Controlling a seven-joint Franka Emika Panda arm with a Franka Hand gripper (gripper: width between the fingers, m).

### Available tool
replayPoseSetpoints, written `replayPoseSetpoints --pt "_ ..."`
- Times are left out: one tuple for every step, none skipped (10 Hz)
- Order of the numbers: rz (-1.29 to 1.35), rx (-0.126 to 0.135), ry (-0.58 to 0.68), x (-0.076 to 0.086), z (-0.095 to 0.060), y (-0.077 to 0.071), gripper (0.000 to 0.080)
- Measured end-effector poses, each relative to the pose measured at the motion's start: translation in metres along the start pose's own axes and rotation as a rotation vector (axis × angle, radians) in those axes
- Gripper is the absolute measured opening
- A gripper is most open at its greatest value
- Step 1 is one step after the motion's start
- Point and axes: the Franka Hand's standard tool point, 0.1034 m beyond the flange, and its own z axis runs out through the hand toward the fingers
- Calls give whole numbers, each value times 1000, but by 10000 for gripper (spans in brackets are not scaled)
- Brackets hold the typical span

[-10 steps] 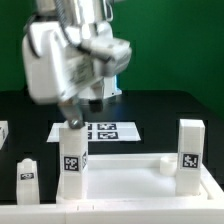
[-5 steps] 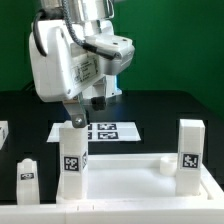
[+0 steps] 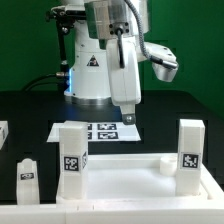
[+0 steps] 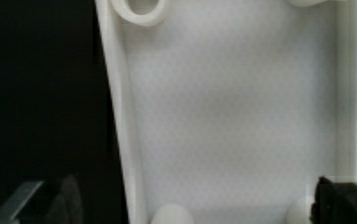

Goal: Assemble desk

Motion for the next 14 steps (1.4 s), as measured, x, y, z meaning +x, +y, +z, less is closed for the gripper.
replayPoseSetpoints --pt "0 0 1 0 0 0 649" --pt "-1 -1 1 0 1 0 649" --pt "-5 8 6 1 3 1 649" --pt "-10 39 35 6 18 13 649" --pt "-7 47 70 7 41 31 649" --pt "-16 55 105 6 63 40 649" --pt "-21 50 131 8 82 45 649" --pt "-23 53 151 10 96 47 649" --pt "-27 53 165 11 108 50 649" --pt "-24 60 173 14 113 51 649" --pt "-12 73 181 13 117 50 649" --pt "-20 72 183 8 119 51 649" --pt "-29 71 183 9 119 51 604" --pt "-24 72 180 8 119 51 604"
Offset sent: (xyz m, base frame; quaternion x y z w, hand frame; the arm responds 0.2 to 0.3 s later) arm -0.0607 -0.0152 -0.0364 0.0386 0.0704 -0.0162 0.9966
